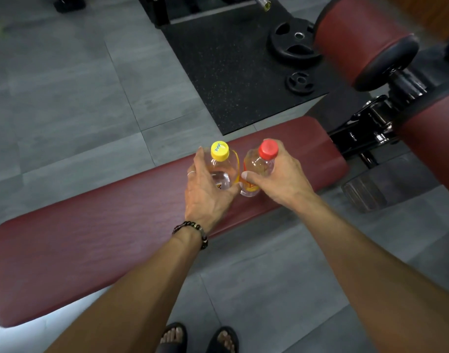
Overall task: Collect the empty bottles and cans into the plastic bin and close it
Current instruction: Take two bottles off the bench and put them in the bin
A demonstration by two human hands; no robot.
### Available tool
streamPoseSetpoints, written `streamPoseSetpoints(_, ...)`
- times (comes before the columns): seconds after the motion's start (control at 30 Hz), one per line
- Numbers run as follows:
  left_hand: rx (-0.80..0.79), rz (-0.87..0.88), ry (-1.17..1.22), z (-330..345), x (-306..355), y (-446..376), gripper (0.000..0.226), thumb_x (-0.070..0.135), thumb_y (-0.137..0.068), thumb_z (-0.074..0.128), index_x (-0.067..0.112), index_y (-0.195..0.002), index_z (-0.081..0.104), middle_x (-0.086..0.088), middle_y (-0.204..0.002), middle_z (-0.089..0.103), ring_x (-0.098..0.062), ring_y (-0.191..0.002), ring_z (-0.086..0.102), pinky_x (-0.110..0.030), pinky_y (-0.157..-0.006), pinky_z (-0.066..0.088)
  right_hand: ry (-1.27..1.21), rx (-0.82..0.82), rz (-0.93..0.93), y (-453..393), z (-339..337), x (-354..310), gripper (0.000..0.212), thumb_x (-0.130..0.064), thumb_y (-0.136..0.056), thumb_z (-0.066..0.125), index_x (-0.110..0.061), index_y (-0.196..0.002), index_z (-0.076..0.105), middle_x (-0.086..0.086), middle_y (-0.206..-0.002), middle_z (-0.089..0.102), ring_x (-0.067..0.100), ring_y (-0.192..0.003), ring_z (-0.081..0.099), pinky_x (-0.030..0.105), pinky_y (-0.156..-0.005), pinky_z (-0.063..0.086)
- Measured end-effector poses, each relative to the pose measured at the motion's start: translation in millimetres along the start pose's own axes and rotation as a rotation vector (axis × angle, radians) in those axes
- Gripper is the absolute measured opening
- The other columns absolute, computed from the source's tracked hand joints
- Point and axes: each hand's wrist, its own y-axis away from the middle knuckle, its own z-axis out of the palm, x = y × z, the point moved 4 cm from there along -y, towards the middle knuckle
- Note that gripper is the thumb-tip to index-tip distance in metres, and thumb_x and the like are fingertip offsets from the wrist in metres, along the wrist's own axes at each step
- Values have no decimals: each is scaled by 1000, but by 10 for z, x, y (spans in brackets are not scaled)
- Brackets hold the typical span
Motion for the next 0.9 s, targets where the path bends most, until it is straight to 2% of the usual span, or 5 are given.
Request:
streamPoseSetpoints(0.13, -30, 3, -7, -155, -100, 149, 101, 42, -62, 82, 30, -143, 23, -4, -130, 53, -16, -104, 54, -26, -83, 41, 18, 31, 8, 187, -20, -77, 72, -39, -67, 83, -31, -128, 45, -3, -116, 62, 18, -107, 59, 29, -89, 46)
streamPoseSetpoints(0.27, -78, 15, -29, -456, -316, 431, 105, 48, -56, 82, 33, -143, 24, 0, -130, 55, -20, -114, 56, -40, -94, 50, 45, 39, 19, 535, 22, -219, 76, -37, -68, 83, -29, -132, 43, -2, -119, 61, 18, -108, 57, 25, -89, 42)
streamPoseSetpoints(0.57, -80, -60, -23, -1242, -970, 1445, 107, 49, -54, 83, 42, -141, 22, 5, -124, 57, -17, -113, 56, -40, -95, 50, 122, -79, -61, 1488, 458, -592, 78, -33, -67, 85, -25, -133, 43, 0, -122, 60, 21, -113, 57, 22, -89, 38)
streamPoseSetpoints(0.73, 37, -121, -35, -1649, -1470, 2352, 99, 44, -59, 83, 35, -140, 26, 4, -124, 55, -15, -111, 52, -27, -86, 45, 124, -192, -194, 2146, 931, -833, 65, -33, -68, 83, -25, -120, 45, -5, -108, 60, 21, -104, 58, 25, -83, 41)
streamPoseSetpoints(0.9, 169, -232, -7, -1901, -2045, 3534, 94, 44, -60, 81, 35, -138, 29, 8, -121, 56, -16, -112, 51, -35, -85, 50, 125, -346, -347, 2979, 1555, -1030, 59, -34, -67, 81, -26, -114, 47, -4, -112, 60, 18, -102, 57, 29, -86, 45)
